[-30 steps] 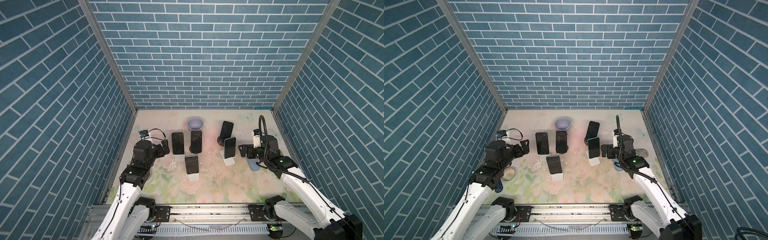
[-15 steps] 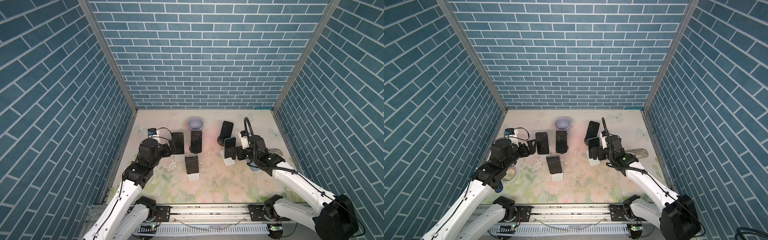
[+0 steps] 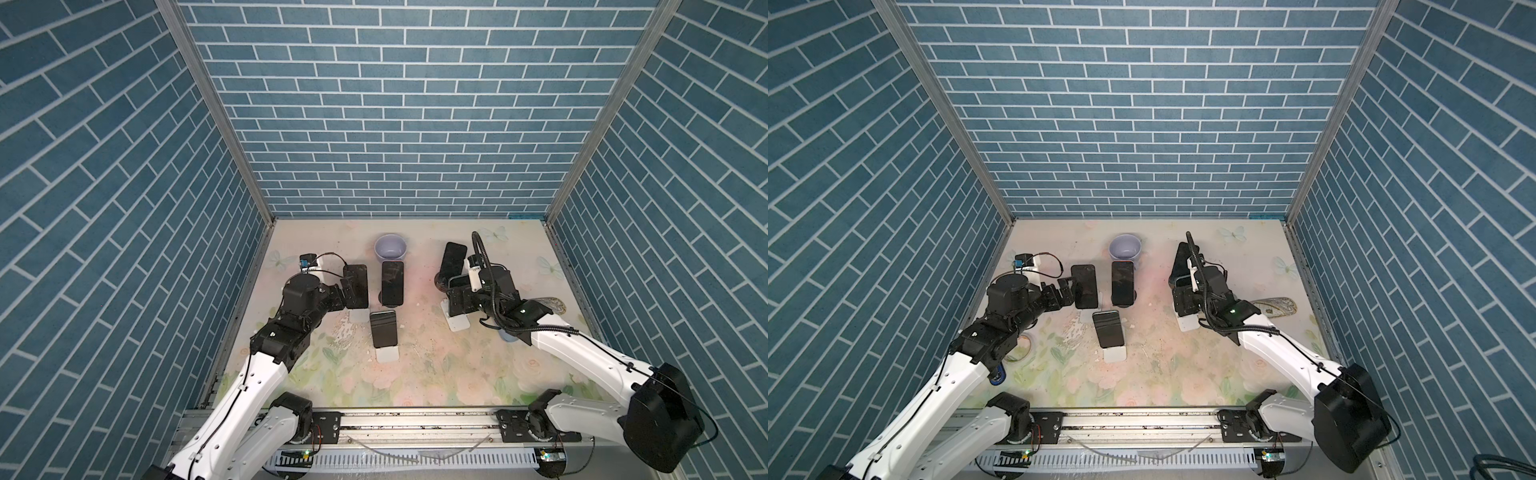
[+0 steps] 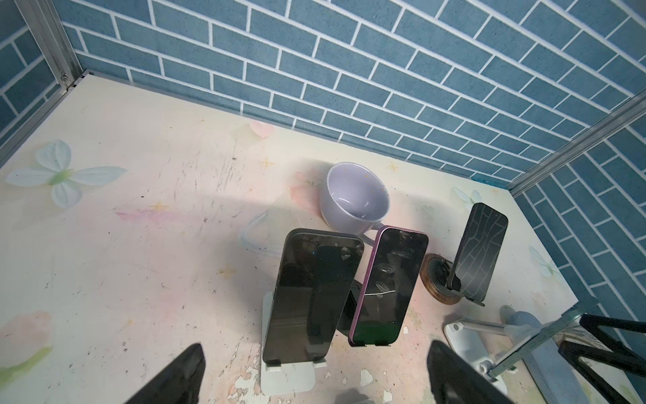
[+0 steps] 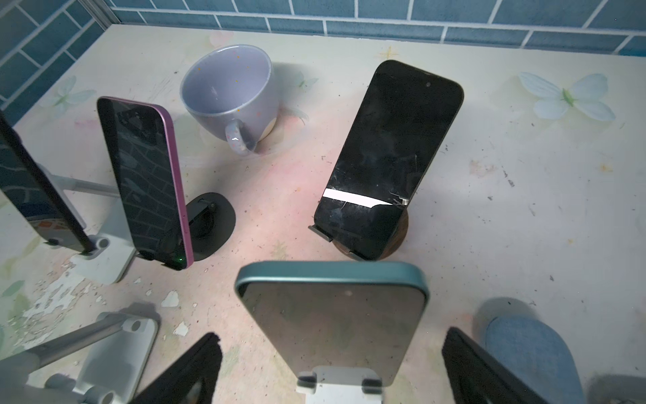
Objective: Remove the phone from the phone stand
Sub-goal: 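Reach the right gripper to the teal-edged phone while the left arm advances, then close the right gripper on the phone's top edge and lift it off the stand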
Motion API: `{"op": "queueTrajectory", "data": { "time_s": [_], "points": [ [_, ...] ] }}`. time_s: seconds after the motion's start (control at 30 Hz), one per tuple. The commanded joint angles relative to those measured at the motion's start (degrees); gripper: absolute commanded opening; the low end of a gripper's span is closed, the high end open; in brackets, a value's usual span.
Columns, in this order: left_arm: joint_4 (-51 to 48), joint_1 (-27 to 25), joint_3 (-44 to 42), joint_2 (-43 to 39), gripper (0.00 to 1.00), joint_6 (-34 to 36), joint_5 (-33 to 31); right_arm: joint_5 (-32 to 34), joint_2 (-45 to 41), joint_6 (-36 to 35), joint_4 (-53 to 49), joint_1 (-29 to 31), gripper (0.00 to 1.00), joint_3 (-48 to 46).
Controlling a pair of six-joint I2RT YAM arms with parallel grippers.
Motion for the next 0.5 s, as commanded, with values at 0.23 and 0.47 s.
{"op": "queueTrajectory", "data": {
  "time_s": [0.23,0.47],
  "points": [
    [1.4,-0.4,1.5,0.6,1.0,1.6,-1.2,9.5,4.5,2.5,1.4,3.1,0.88,4.8],
    [2.3,-0.4,1.4,0.4,1.0,1.9,-1.5,10.6,5.9,2.4,0.8,4.1,0.69,5.6]
  ]
}}
